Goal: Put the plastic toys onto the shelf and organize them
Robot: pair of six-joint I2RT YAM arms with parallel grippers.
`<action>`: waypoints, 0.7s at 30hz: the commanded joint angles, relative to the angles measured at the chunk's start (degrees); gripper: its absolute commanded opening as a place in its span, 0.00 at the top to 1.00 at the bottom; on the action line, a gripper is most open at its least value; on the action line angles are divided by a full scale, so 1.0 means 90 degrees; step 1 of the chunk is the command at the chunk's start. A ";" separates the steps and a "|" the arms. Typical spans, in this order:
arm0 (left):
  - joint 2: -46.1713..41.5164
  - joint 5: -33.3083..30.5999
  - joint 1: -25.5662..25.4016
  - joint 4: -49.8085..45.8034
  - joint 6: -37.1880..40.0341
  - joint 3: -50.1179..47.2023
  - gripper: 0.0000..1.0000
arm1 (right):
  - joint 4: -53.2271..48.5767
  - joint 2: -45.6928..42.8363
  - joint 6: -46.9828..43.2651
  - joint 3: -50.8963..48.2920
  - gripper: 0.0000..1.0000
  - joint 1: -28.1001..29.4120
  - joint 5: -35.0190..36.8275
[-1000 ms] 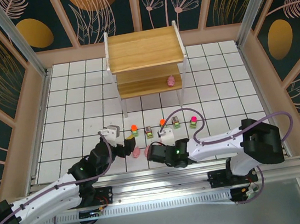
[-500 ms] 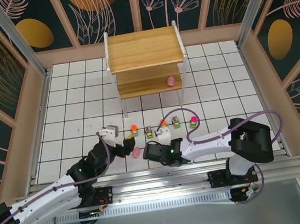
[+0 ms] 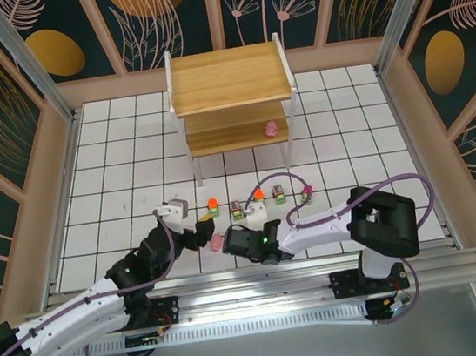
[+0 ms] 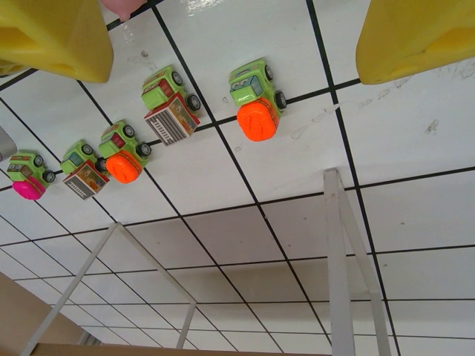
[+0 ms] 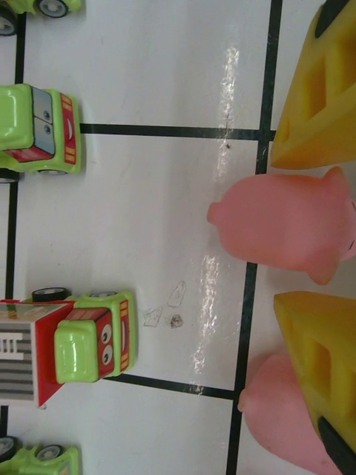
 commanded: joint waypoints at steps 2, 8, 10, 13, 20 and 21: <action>-0.0037 -0.0029 -0.0044 0.0113 0.0073 -0.0052 0.15 | -0.0069 0.0148 0.0224 0.0159 0.54 -0.0033 0.0392; -0.0043 -0.0029 -0.0041 0.0115 0.0077 -0.0049 0.15 | -0.0101 0.0214 0.0411 0.0110 0.56 -0.0027 0.0442; -0.0038 -0.0029 -0.0044 0.0115 0.0077 -0.0052 0.15 | -0.0082 0.0239 0.0434 0.0097 0.56 -0.0020 0.0437; -0.0043 -0.0029 -0.0043 0.0115 0.0075 -0.0052 0.15 | -0.0053 0.0277 0.0460 0.0096 0.58 -0.0027 0.0432; -0.0052 -0.0034 -0.0045 0.0115 0.0077 -0.0052 0.15 | -0.0050 0.0353 0.0545 0.0045 0.59 0.0007 0.0405; -0.0052 -0.0038 -0.0045 0.0115 0.0075 -0.0052 0.15 | -0.0047 0.0354 0.0563 0.0037 0.60 0.0011 0.0415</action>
